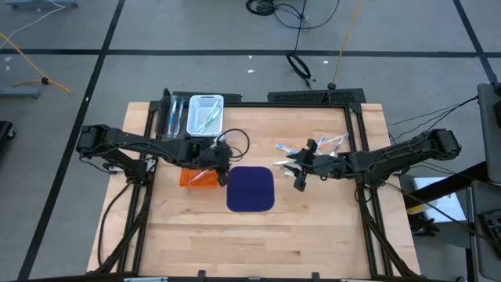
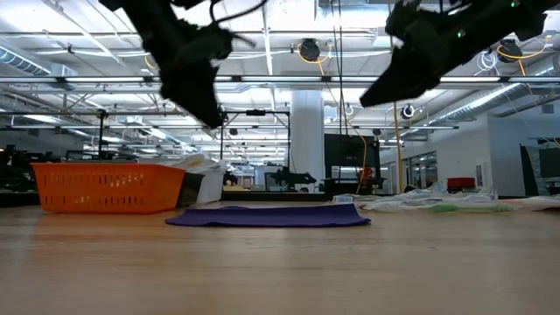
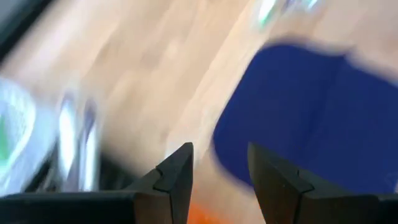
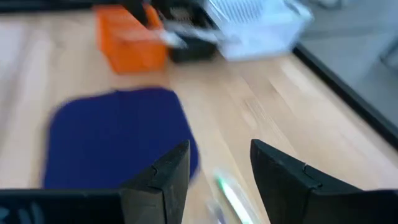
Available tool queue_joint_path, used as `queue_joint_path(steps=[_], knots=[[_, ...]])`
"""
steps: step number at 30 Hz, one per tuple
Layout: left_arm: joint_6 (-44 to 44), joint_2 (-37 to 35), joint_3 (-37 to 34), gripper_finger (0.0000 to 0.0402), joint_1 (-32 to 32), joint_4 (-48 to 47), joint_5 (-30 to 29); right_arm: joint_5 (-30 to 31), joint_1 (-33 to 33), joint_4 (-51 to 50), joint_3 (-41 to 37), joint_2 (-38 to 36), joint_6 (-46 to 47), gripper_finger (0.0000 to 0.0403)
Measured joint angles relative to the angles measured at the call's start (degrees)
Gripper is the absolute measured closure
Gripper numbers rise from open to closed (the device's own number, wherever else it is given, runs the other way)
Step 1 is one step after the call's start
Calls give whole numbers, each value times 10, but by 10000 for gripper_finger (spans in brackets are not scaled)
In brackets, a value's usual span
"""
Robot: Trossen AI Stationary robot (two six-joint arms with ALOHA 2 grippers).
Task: Pick & Place Toothbrushes
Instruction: Put the blue toothbrush into the gray bin
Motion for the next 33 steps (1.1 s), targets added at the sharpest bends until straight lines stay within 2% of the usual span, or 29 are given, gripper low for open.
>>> queue_joint_path(steps=[6,11,15,22,28,33], knots=[[95,0,0,247,0,159,0,0,-67,-108,0,0,55,243],[139,0,0,247,0,226,0,-4,-130,-192,0,0,56,243],[155,0,0,247,1,240,0,-38,-182,-246,0,0,37,243],[157,0,0,247,8,242,0,-108,-244,-282,0,0,-56,243],[157,0,0,247,15,243,1,-121,-271,-306,1,16,-113,243],[157,0,0,247,17,243,1,-121,-280,-306,1,68,-166,243]])
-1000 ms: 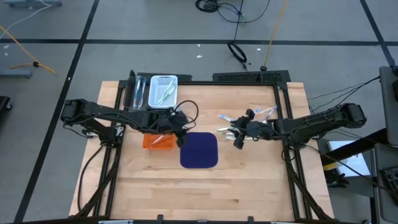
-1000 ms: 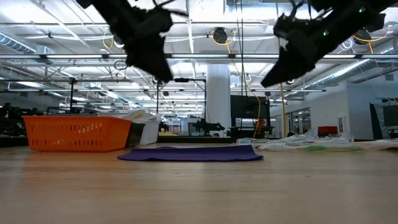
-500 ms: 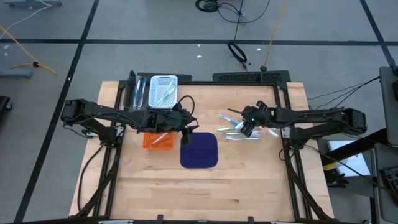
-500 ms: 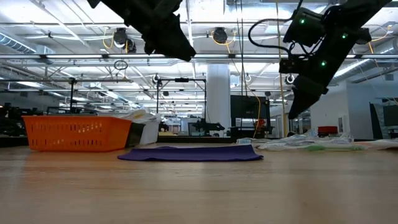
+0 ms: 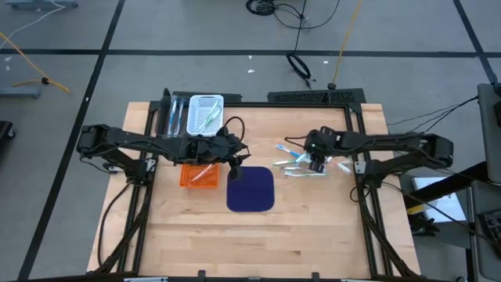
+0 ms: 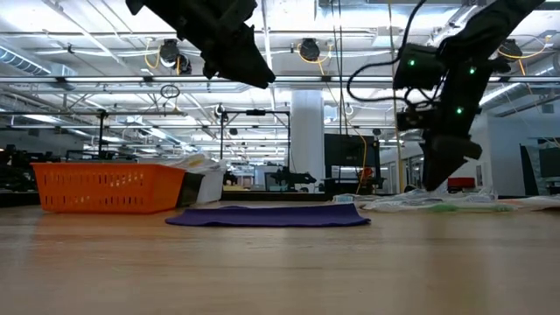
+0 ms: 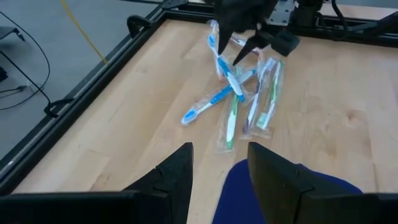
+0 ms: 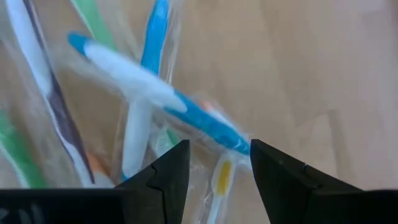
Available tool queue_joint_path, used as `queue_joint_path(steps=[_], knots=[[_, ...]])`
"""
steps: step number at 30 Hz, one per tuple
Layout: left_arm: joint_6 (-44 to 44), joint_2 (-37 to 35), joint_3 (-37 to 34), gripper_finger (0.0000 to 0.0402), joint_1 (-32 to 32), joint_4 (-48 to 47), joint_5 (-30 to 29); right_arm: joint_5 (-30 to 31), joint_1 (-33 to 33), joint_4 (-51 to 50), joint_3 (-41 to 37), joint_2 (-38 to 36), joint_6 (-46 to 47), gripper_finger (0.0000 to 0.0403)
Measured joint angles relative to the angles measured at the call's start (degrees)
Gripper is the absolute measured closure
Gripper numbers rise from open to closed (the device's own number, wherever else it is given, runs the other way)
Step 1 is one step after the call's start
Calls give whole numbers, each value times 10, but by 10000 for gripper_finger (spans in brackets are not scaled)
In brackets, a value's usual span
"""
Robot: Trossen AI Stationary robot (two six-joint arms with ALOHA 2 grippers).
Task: Pick & Place Toothbrushes
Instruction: Put the blue toothbrush into the gray bin
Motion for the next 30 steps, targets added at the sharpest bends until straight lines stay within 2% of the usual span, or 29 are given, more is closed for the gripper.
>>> queue_joint_path(steps=[6,9,12,17,30], knots=[[0,0,0,247,0,0,0,18,-2,29,0,59,-30,246],[0,0,0,247,0,0,0,19,-3,45,0,72,-32,264],[0,0,0,247,0,0,0,19,-3,45,0,73,-34,303],[0,0,0,247,0,0,0,15,-3,33,0,61,-36,391],[-1,0,0,247,0,4,0,12,-3,9,0,-26,0,402]])
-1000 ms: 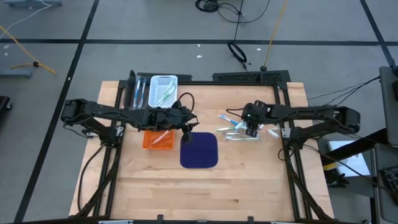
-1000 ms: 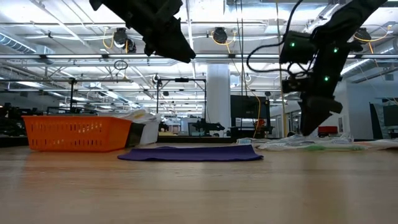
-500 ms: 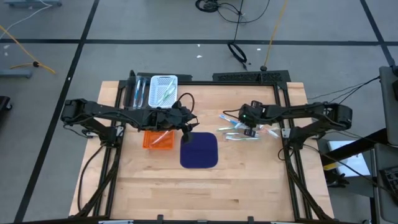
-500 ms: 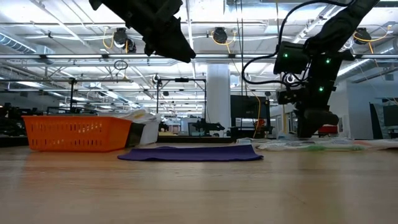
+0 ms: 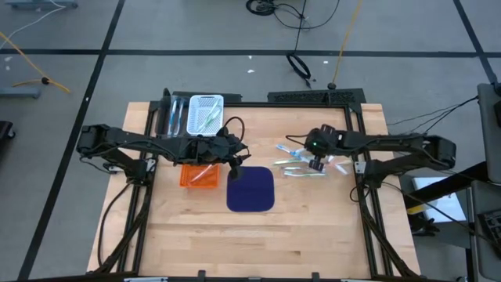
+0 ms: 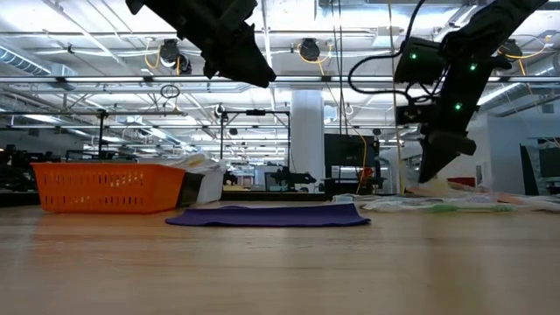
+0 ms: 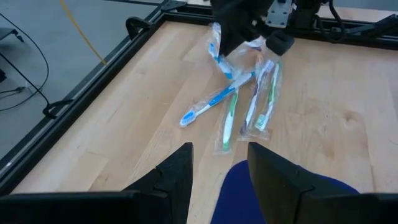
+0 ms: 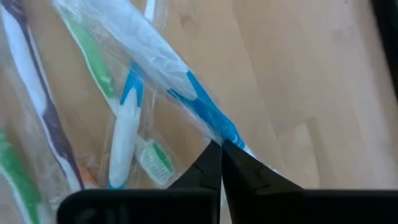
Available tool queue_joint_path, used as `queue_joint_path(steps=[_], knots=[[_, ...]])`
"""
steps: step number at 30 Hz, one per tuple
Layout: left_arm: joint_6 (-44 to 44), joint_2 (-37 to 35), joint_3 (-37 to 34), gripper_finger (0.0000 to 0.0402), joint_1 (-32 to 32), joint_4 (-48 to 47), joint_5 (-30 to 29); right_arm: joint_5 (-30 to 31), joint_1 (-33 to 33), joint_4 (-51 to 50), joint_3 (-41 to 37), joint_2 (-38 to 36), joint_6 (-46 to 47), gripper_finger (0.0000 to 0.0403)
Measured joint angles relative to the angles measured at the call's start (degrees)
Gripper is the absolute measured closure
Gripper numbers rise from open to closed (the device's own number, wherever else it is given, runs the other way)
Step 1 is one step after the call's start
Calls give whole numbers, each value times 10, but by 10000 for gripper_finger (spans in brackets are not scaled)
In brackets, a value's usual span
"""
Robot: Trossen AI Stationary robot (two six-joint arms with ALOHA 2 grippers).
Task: Pick & Place Toothbrushes
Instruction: Put the blue toothbrush into the gray bin
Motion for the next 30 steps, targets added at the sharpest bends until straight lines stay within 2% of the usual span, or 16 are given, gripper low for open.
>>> queue_joint_path(steps=[5,11,18,25,30], knots=[[0,0,0,247,0,0,0,-45,0,0,0,-38,5,403],[-1,0,0,247,0,1,0,-46,0,3,0,-79,33,403],[-5,0,0,247,0,17,0,-87,2,39,0,-124,57,403],[26,30,0,247,-5,142,4,-104,3,66,0,-154,80,403],[83,99,0,247,-5,297,81,-127,7,85,0,-168,96,403]])
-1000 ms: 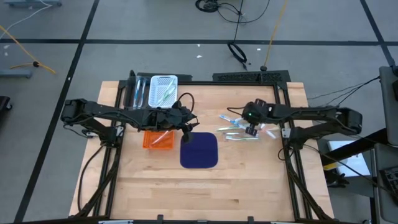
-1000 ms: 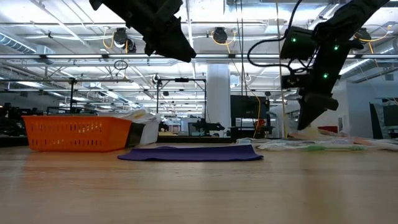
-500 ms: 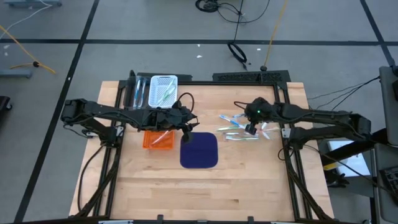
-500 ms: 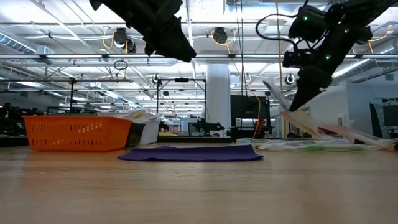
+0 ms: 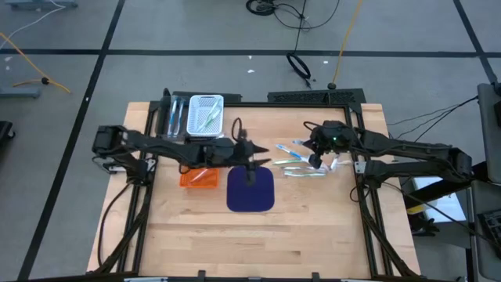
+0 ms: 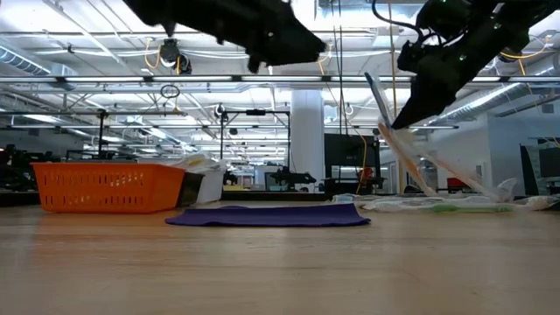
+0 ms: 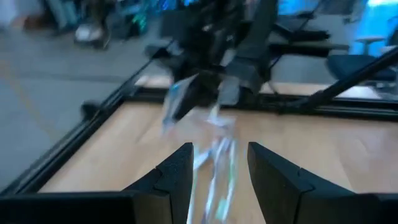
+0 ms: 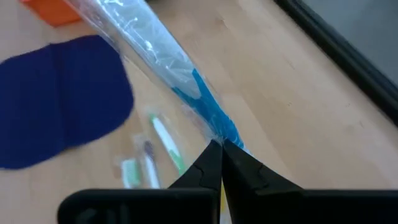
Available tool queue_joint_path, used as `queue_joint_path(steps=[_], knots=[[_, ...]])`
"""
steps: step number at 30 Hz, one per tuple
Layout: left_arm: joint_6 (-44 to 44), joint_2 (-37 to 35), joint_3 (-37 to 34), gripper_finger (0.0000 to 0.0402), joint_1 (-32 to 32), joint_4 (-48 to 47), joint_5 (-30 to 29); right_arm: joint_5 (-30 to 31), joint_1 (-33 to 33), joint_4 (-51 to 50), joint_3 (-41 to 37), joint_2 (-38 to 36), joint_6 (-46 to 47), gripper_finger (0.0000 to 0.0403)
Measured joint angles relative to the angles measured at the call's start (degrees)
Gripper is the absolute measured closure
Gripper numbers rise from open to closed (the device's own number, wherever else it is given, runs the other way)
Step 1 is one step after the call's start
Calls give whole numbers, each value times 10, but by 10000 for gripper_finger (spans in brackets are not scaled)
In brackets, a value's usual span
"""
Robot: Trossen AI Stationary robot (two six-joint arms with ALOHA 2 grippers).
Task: Pick & Place Toothbrushes
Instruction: Put the blue toothbrush into the gray bin
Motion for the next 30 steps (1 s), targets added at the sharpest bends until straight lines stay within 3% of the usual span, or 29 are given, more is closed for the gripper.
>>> queue_joint_path(steps=[6,13,22,30], knots=[[69,87,0,247,0,176,10,-35,15,21,0,-3,25,403],[68,158,5,247,1,304,11,-35,41,56,0,-1,40,403],[73,207,79,247,1,295,10,-35,76,88,0,19,45,403],[79,209,119,247,1,257,11,-32,86,101,0,44,48,403]])
